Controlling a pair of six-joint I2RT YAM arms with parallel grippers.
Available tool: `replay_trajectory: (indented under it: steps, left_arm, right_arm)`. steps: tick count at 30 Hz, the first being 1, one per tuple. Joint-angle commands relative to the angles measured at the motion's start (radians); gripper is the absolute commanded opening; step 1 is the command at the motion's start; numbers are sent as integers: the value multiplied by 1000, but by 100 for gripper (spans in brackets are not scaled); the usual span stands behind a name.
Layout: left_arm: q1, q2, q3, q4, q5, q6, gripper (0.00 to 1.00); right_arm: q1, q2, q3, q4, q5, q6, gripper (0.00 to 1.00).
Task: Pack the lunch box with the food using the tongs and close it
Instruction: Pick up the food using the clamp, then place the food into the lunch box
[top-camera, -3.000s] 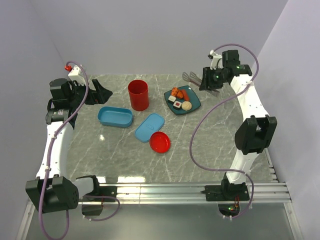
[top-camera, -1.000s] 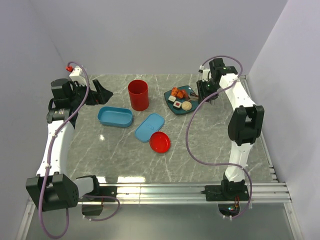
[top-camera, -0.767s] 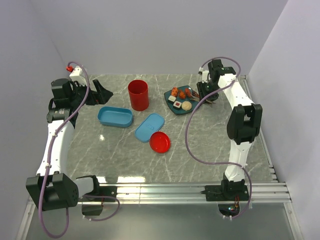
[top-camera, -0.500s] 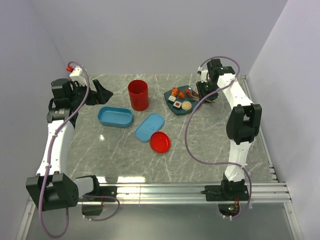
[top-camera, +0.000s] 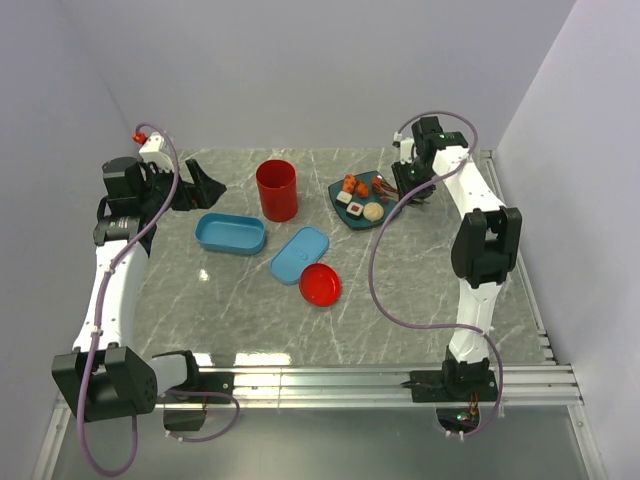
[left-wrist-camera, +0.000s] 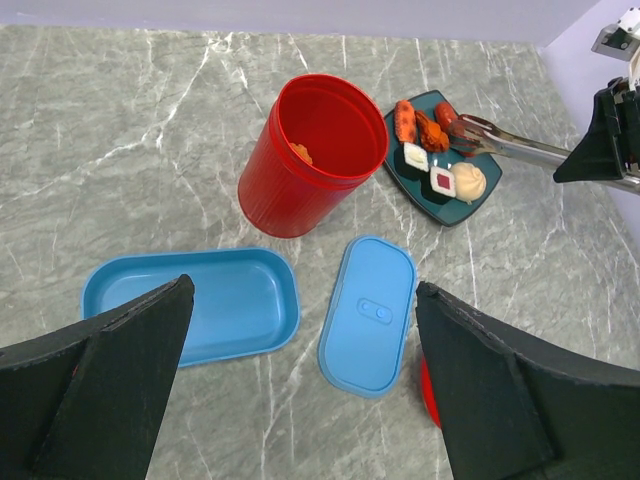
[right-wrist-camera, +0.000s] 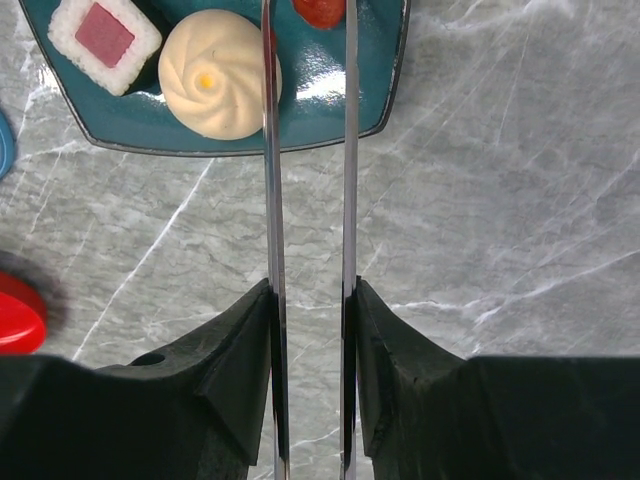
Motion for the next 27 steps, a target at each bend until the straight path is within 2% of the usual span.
replay_trajectory:
  steps: [1, 7, 18, 27]
  left_arm:
    - [6, -8, 6, 22, 29, 27, 99]
    - [6, -10, 17, 14, 31, 31, 99]
    - [6, -5, 39, 4, 39, 19, 99]
    - [6, -13, 23, 30, 103, -7, 99]
  right_arm:
    - [4, -34, 37, 12, 2, -21, 31]
    - [4, -112, -21, 48, -47, -8, 24]
    - [-10, -190, -15, 79, -111, 10, 17]
    - [10, -309, -33, 177, -432, 7, 18]
